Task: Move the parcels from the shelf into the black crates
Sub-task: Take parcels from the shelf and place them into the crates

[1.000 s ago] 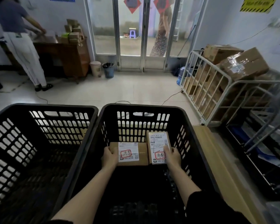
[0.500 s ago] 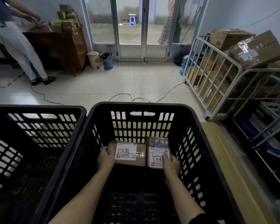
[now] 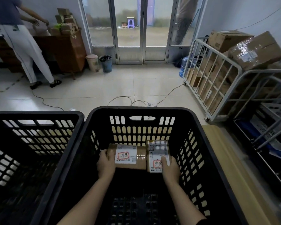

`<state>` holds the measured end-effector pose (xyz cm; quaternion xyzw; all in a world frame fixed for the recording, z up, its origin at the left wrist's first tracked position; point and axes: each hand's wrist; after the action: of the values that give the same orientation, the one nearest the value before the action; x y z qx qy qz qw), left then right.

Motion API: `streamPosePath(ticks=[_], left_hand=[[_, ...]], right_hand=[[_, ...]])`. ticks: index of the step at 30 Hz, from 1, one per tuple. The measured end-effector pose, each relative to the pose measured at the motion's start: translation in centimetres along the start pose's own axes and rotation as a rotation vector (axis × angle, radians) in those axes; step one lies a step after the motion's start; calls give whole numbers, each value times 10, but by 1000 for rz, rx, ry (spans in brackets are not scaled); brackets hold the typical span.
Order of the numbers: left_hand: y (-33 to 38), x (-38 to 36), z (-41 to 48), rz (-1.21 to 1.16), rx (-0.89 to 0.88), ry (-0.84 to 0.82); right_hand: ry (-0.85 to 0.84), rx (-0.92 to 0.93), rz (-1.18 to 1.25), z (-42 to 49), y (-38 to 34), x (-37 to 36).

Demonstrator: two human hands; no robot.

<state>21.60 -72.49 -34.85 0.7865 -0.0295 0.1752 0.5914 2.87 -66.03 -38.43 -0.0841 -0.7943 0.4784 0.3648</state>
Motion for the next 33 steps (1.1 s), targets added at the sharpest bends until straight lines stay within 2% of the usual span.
streamPosePath(ticks=[3,7,11,16,24,33], left_hand=[[5,0,-2,173,-39,-39],[14,-2,-17,569,-253,-70],[9,-3,-31,793,-372,-163],[-1,0,-34,820,-409,-205],[-14,-8,-23,856,-452,-180],[-1,-5,-27,894,-385,-231]], right_hand=[[31,31,-172,-2,-1,-2],[123,242,-486,-16,-11,0],[-6,419,-624,-27,-12,-5],[-14,528,-777,-29,-1,-10],[157,590,-899,-25,12,-22],[71,535,-885,-29,0,-12]])
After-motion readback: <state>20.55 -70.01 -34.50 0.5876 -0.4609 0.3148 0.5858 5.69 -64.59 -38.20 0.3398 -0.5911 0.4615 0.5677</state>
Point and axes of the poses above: each hand's wrist, its own z-axis towards the middle knuckle, its own x-axis out of the back of the hand, y = z × x, and after that the axes turned 9 degrees about -z, right-handed
